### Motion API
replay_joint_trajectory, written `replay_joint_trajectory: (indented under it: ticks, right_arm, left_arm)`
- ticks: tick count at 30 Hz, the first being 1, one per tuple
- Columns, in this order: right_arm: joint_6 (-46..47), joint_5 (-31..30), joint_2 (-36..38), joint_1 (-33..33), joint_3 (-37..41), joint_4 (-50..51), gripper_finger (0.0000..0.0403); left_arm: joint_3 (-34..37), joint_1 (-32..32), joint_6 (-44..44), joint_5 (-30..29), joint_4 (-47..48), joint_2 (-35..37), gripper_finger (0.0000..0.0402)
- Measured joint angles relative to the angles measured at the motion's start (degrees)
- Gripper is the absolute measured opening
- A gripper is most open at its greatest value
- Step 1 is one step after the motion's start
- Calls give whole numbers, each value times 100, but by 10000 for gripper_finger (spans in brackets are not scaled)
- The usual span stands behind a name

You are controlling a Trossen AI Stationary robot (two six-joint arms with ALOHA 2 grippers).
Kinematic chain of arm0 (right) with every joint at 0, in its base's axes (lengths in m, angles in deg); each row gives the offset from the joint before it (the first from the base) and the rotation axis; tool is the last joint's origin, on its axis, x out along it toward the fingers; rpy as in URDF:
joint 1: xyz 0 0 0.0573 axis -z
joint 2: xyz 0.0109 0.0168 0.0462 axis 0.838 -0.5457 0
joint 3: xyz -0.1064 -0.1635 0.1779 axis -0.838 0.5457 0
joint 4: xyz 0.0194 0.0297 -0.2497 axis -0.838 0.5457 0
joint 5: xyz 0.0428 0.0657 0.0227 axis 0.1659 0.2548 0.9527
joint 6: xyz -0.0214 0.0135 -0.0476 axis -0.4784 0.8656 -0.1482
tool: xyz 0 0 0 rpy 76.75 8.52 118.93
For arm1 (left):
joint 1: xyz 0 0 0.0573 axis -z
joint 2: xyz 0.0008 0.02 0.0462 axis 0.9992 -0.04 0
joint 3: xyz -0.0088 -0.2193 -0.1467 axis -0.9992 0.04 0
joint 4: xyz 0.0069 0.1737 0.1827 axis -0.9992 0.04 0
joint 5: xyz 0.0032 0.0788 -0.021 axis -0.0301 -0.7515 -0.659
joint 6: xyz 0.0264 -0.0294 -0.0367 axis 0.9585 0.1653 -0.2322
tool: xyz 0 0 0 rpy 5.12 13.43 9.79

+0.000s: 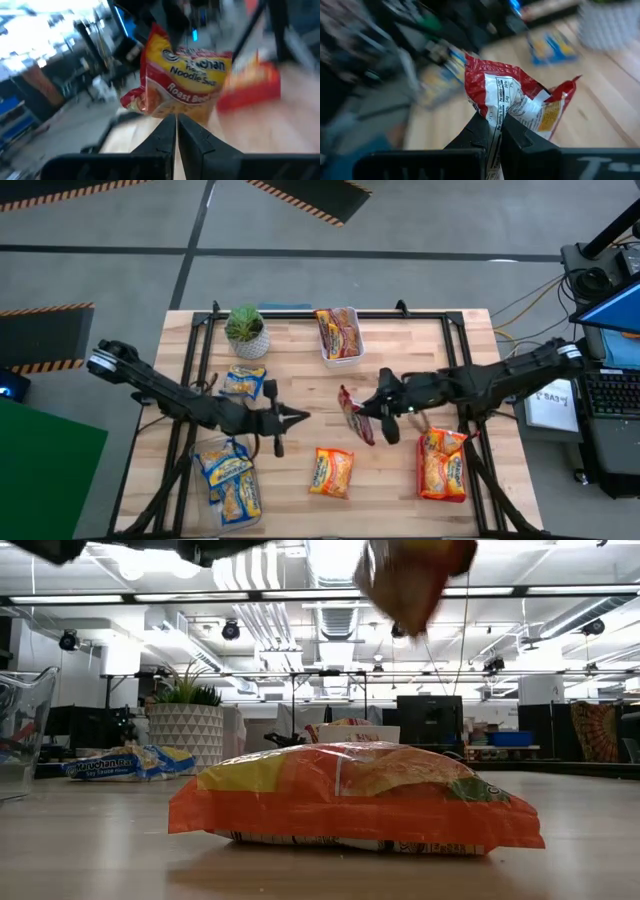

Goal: Sort Maruchan noodles
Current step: Put the red noodle pack into the white bin

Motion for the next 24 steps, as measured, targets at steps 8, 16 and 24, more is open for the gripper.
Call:
replay_joint_trajectory:
  ticks: [8,16,24]
  right_arm:
    - [-169,710,72,-61,31,-1642,9]
    - [-134,1394,-394,-59,-84,-2340,9]
    - [-136,1923,-818,-61,-643,-2389,9]
  left_arm:
    - [540,-679,-1378,2514,-2191,2,27]
    - [539,-953,-2148,3231,-2482,-114,135]
    - [407,-955,-2448,3254,-3703,-967,236]
